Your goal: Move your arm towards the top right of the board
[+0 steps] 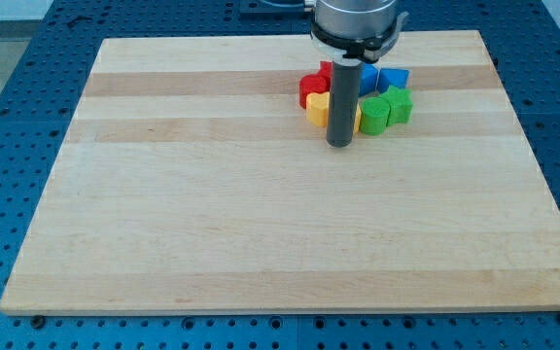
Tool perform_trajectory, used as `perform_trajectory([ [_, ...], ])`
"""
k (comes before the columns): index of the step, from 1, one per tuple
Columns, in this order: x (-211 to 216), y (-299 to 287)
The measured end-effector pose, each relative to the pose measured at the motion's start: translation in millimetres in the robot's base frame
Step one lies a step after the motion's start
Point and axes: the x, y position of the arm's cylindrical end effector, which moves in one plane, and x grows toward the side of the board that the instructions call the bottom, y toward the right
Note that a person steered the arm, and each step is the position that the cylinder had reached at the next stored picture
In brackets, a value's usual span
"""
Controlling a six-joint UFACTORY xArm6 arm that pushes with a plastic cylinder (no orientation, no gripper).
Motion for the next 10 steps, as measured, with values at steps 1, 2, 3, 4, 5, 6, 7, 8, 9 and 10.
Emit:
perform_trajectory([
  [1,6.6,0.0],
  [2,33.5,0.0],
  [3,48.6,0.0],
  [4,48.9,0.0],
  [5,48.9,-2.8],
  [6,48.9,-3.1],
  [7,65.3,12.3],
  [8,116.1,21.3],
  [9,150.1,21.3],
  [10,150.1,21.3],
])
